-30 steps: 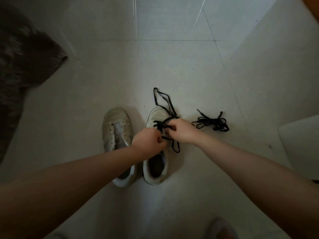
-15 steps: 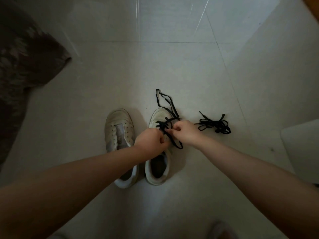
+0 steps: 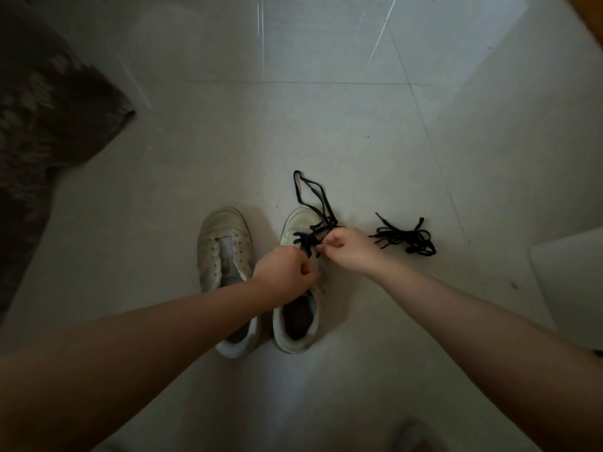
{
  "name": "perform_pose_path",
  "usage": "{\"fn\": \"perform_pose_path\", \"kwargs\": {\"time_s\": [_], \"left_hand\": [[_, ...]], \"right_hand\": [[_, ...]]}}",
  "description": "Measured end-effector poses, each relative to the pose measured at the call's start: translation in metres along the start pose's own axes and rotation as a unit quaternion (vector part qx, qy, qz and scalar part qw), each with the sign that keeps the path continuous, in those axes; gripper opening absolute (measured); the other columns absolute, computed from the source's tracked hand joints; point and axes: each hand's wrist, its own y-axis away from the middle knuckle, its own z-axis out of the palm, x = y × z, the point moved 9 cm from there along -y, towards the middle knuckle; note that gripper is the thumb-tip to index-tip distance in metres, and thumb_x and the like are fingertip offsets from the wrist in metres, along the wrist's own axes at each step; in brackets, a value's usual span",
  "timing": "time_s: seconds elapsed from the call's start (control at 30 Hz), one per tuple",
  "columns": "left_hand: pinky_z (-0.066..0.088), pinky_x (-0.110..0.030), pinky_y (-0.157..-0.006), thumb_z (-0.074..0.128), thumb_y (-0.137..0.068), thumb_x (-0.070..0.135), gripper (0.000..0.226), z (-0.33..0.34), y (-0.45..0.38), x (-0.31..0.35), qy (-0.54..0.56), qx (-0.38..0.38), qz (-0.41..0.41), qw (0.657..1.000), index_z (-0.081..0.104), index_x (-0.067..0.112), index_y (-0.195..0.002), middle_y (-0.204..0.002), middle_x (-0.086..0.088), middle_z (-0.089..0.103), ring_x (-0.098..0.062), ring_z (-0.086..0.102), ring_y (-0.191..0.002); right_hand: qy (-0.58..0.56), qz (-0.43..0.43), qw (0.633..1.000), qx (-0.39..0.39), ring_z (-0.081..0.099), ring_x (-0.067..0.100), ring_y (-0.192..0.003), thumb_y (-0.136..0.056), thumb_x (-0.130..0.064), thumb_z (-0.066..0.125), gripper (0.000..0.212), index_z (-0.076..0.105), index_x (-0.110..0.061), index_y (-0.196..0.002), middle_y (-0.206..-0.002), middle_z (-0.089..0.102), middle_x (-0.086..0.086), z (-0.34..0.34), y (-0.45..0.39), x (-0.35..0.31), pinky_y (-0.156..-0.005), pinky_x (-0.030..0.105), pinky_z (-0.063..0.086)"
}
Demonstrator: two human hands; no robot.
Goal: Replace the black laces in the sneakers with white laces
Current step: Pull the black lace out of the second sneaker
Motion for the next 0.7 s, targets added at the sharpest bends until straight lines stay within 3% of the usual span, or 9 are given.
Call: {"fn": "perform_pose_path", "kwargs": {"time_s": [0.1, 0.23, 0.37, 0.5, 0.63, 0.7], "left_hand": [[0.044, -0.028, -0.058, 0.058, -0.086, 0.031, 0.028, 0.001, 0.000, -0.001, 0.000, -0.002, -0.002, 1.000, 0.060, 0.012, -0.066, -0.062, -0.002, 0.055, -0.017, 0.052, -0.060], [0.044, -0.029, -0.058, 0.058, -0.086, 0.031, 0.027, 0.001, 0.000, -0.001, -0.001, -0.003, -0.005, 1.000, 0.062, 0.011, -0.069, -0.064, -0.003, 0.056, -0.017, 0.052, -0.061], [0.042, -0.027, -0.058, 0.058, -0.086, 0.032, 0.032, 0.003, -0.001, -0.001, -0.006, -0.007, 0.000, 1.000, 0.052, 0.017, -0.059, -0.056, 0.005, 0.046, -0.016, 0.050, -0.060], [0.041, -0.025, -0.057, 0.058, -0.087, 0.032, 0.034, 0.001, 0.001, -0.001, -0.009, -0.005, 0.003, 1.000, 0.046, 0.021, -0.057, -0.056, 0.006, 0.046, -0.015, 0.049, -0.060], [0.039, -0.023, -0.054, 0.058, -0.087, 0.030, 0.034, 0.002, 0.001, -0.002, -0.006, -0.006, 0.004, 1.000, 0.046, 0.019, -0.057, -0.056, 0.004, 0.046, -0.015, 0.049, -0.058], [0.040, -0.023, -0.053, 0.058, -0.087, 0.030, 0.033, 0.003, 0.001, -0.002, -0.003, -0.004, 0.004, 1.000, 0.048, 0.018, -0.058, -0.056, 0.003, 0.047, -0.014, 0.048, -0.056]], "right_hand": [[-0.043, 0.024, 0.999, 0.005, 0.058, 0.023, -0.081, -0.093, -0.044, 0.051, 0.044, 0.063, -0.005, -0.079, -0.080, 0.062, 0.011, 0.000, 0.000, -0.002, -0.067, 0.027, 0.037], [0.025, 0.048, 0.998, -0.028, 0.045, 0.013, -0.055, -0.090, -0.038, 0.059, 0.044, 0.048, -0.014, -0.055, -0.058, 0.047, 0.002, 0.006, -0.003, -0.001, -0.050, 0.024, 0.029], [-0.030, 0.037, 0.999, -0.025, 0.057, 0.017, -0.079, -0.087, -0.024, 0.060, 0.014, 0.064, -0.014, -0.077, -0.080, 0.062, 0.004, 0.003, -0.006, 0.002, -0.071, 0.026, 0.043], [0.027, 0.008, 0.999, 0.015, 0.055, 0.030, -0.075, -0.091, -0.020, 0.052, 0.028, 0.062, 0.003, -0.078, -0.075, 0.058, 0.018, -0.010, -0.008, 0.005, -0.065, 0.031, 0.040], [0.003, 0.025, 0.983, 0.182, 0.050, 0.021, -0.078, -0.094, -0.023, 0.049, 0.019, 0.057, -0.010, -0.083, -0.080, 0.054, 0.006, -0.068, -0.011, 0.024, -0.064, 0.027, 0.033], [-0.033, 0.042, 0.985, 0.161, 0.052, 0.023, -0.080, -0.096, -0.027, 0.048, 0.023, 0.054, -0.011, -0.081, -0.083, 0.057, 0.008, -0.072, -0.011, 0.033, -0.066, 0.027, 0.034]]}}
